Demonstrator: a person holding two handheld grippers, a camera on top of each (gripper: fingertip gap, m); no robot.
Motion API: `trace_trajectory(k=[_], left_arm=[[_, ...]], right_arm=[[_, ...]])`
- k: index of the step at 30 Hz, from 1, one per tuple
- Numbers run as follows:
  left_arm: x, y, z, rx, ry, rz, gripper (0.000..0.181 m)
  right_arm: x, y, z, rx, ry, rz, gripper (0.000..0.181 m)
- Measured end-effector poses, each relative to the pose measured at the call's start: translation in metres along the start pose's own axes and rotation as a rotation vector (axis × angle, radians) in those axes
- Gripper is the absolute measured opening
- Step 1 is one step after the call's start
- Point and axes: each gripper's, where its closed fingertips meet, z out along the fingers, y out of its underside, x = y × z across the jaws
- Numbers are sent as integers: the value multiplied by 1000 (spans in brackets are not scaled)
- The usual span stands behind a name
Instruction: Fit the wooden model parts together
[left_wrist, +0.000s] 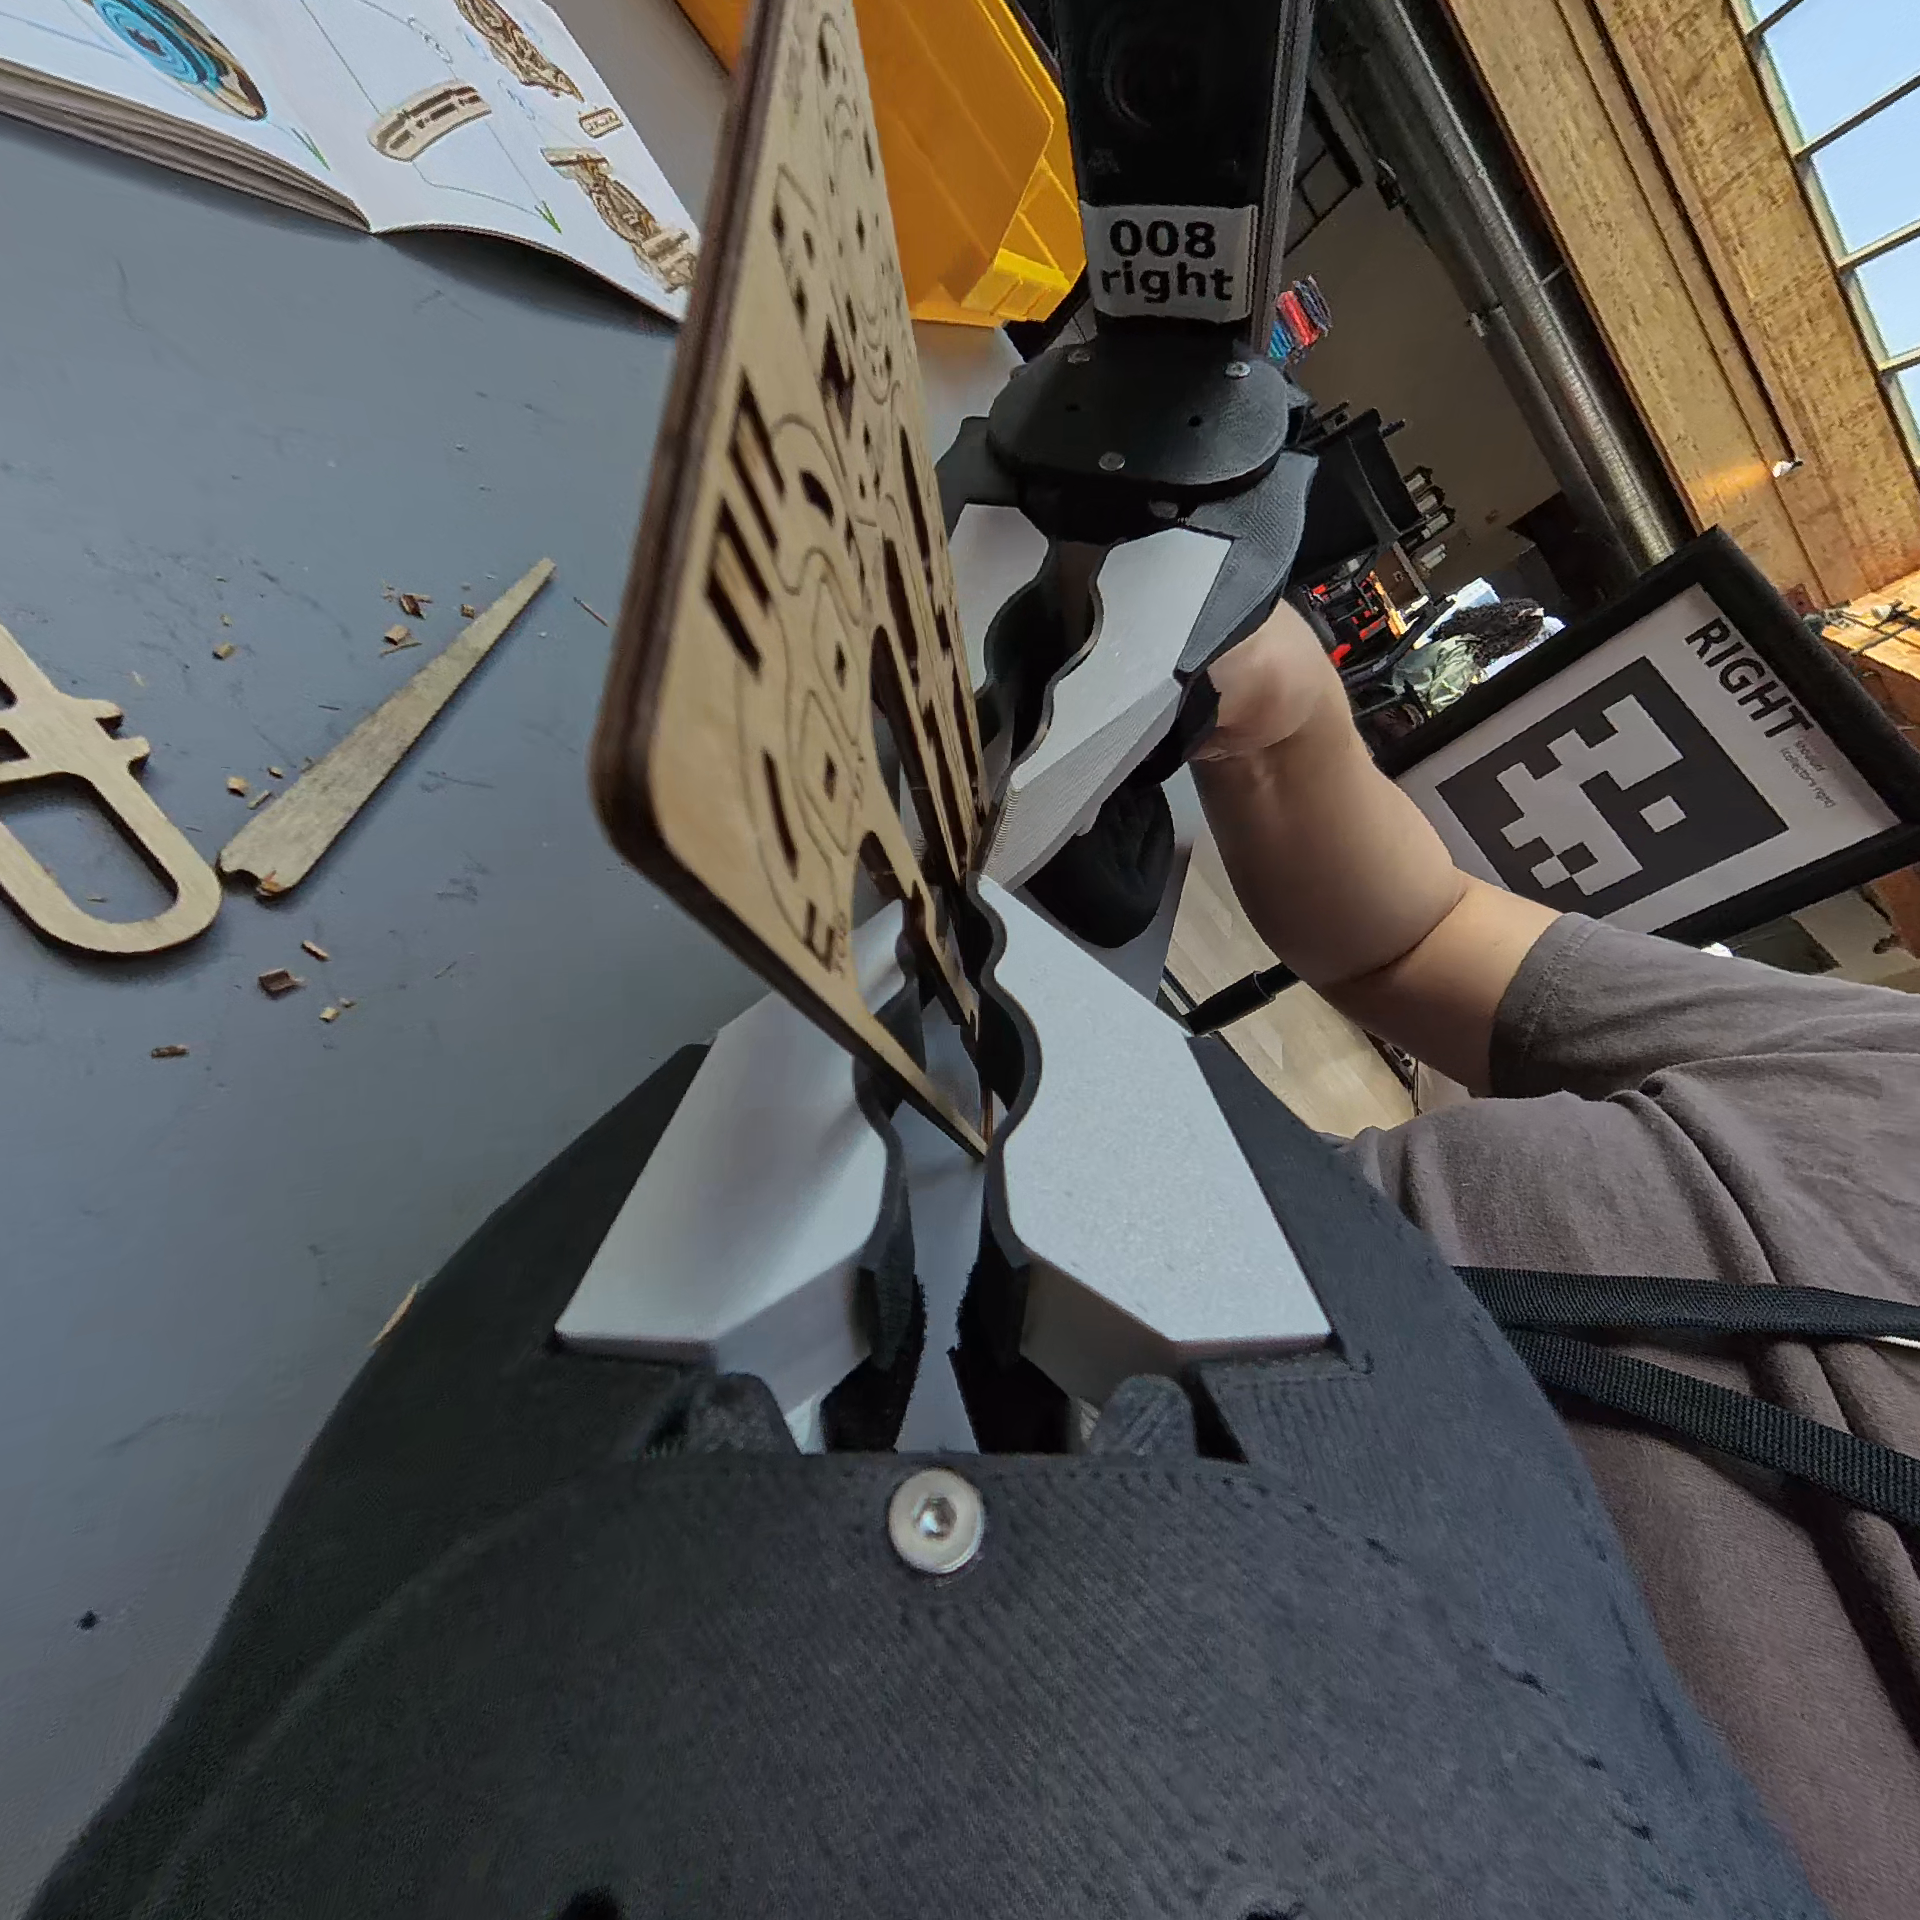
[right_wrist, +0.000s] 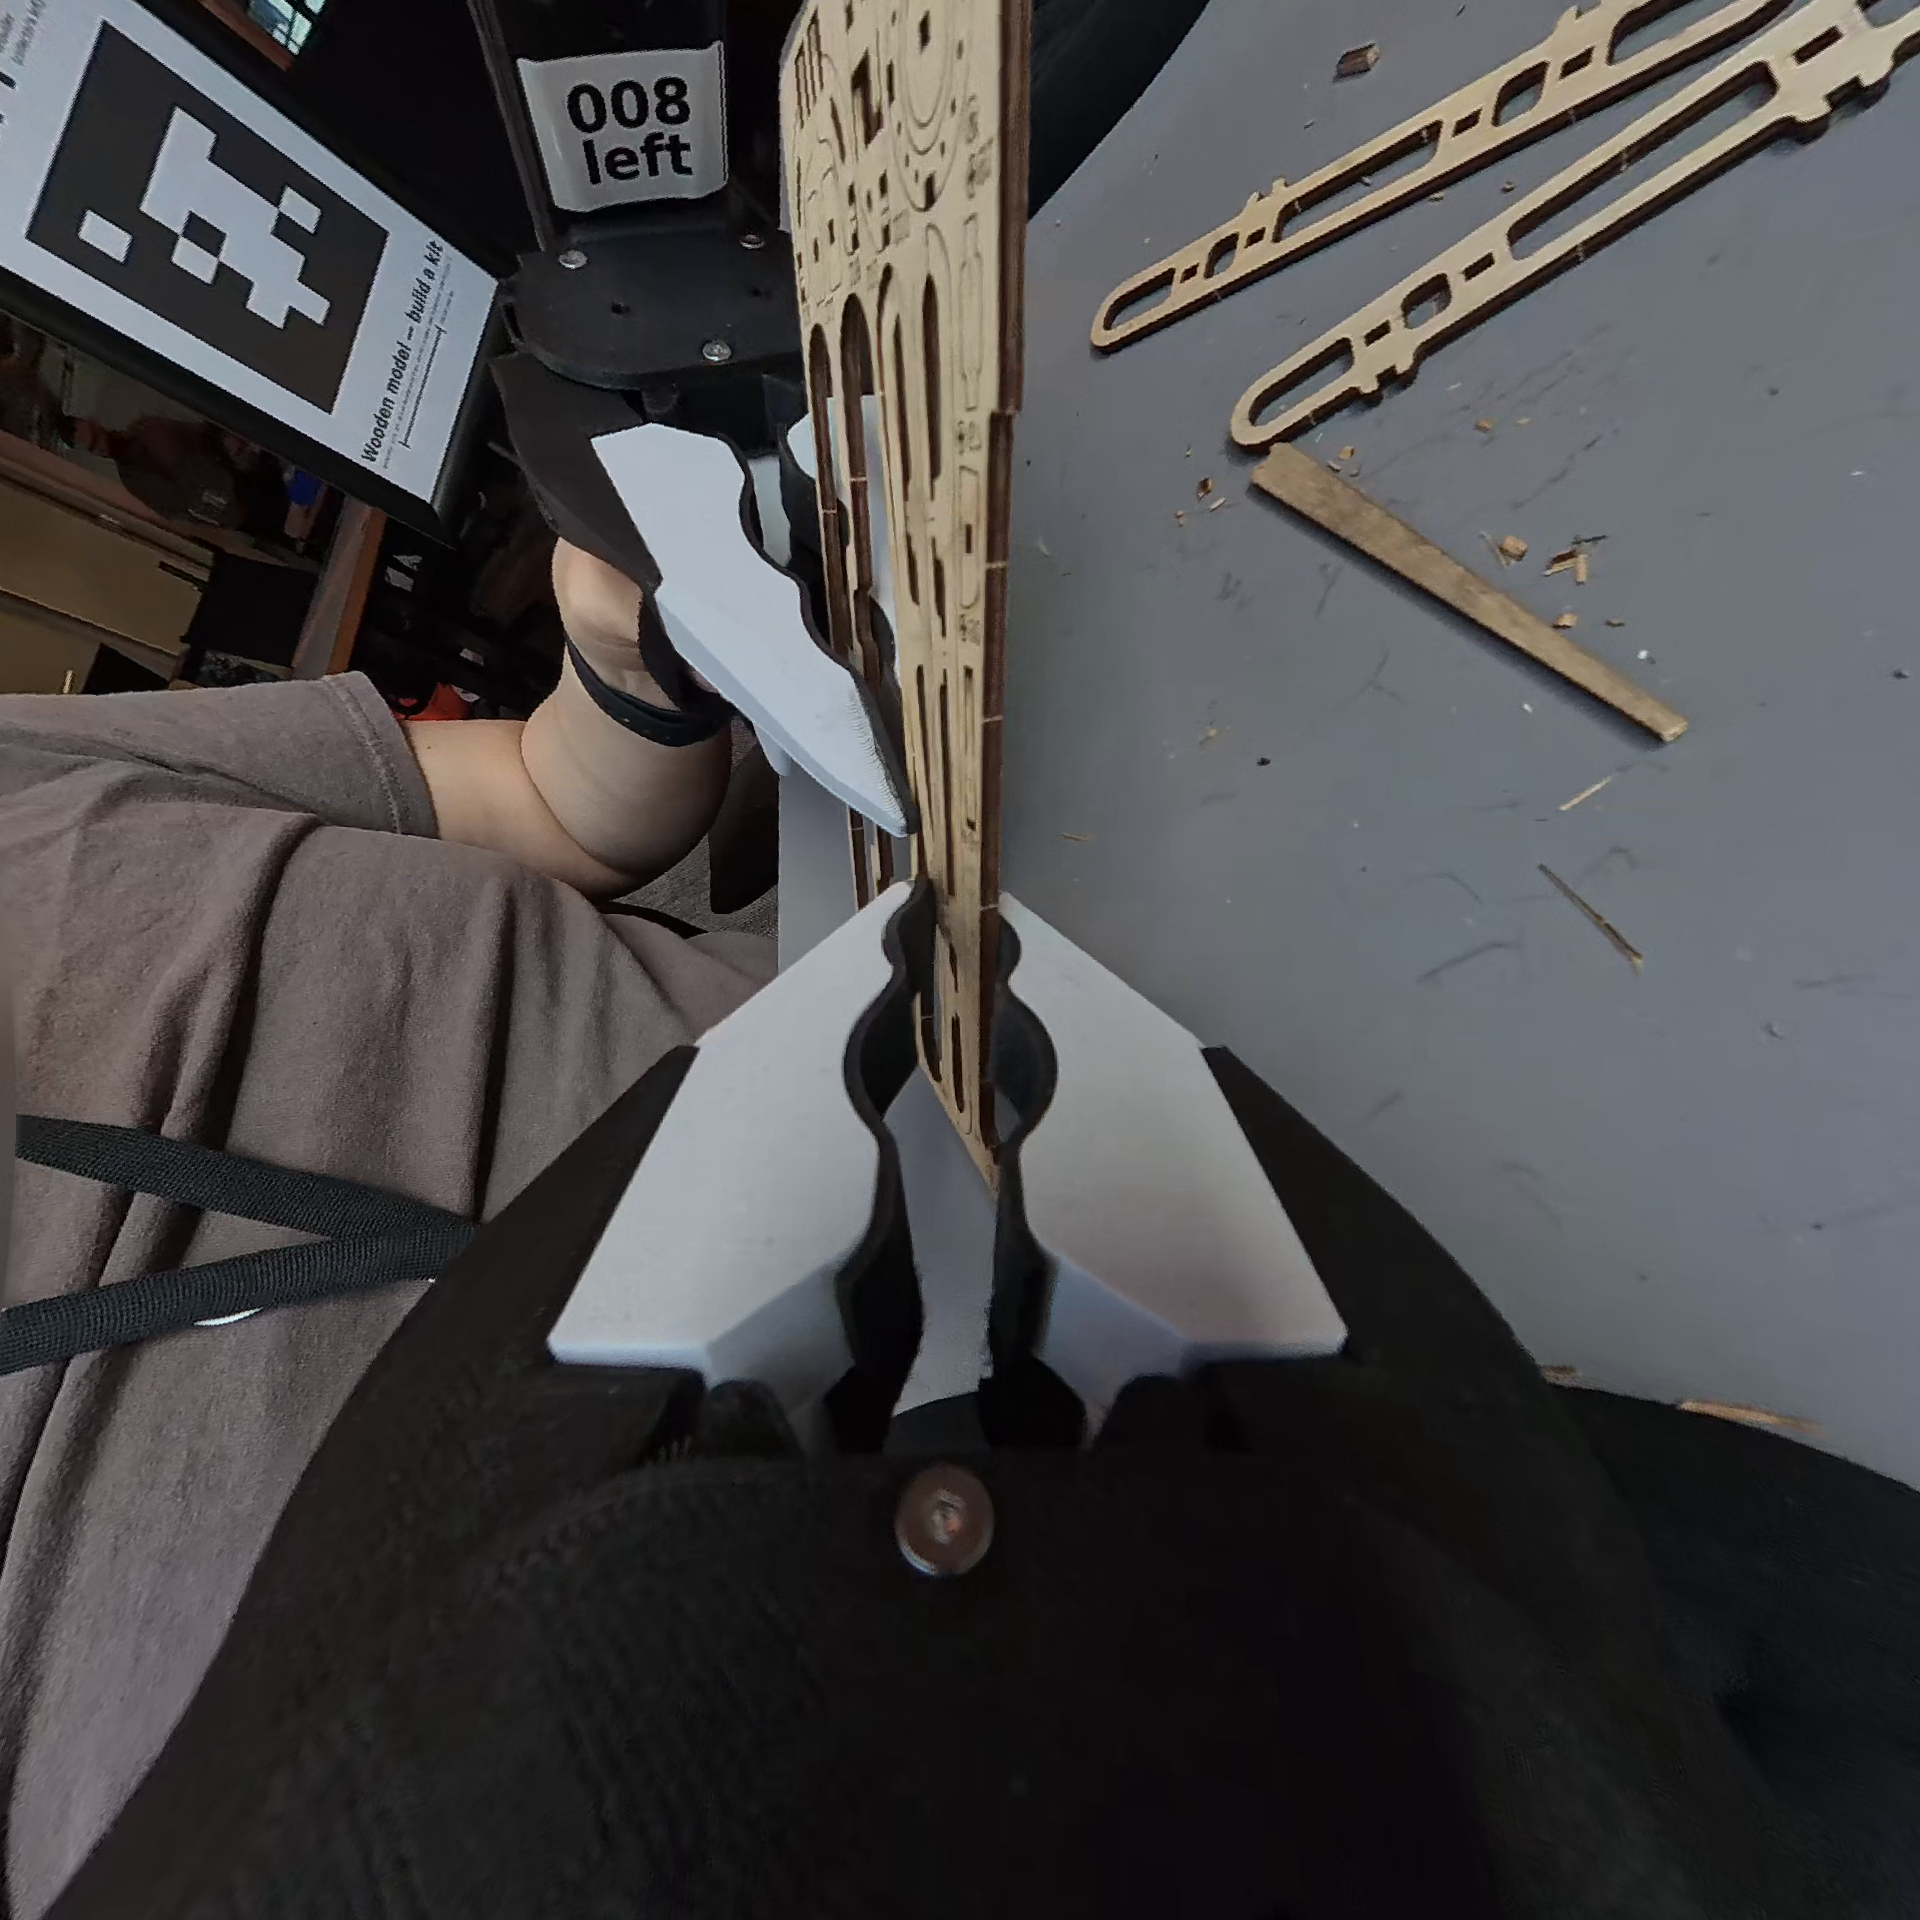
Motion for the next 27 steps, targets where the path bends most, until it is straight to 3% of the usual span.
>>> trace_trajectory(k=[3,7,11,14,17,27], left_arm=[[3,1,1,-5,-7,40,0],[1,3,3,-24,-3,21,0],[1,5,4,-38,0,22,0],[2,5,4,-38,5,26,0],[6,3,3,-28,35,24,0],[8,-6,-3,39,64,17,6]], right_arm=[[-4,-4,-5,31,-57,27,10],[-1,-34,-19,208,-60,29,19],[-2,-29,-9,132,-62,15,26],[-2,-21,1,48,-55,8,16],[-9,-23,-1,59,-108,11,4],[-17,-22,-5,81,-210,49,0]])
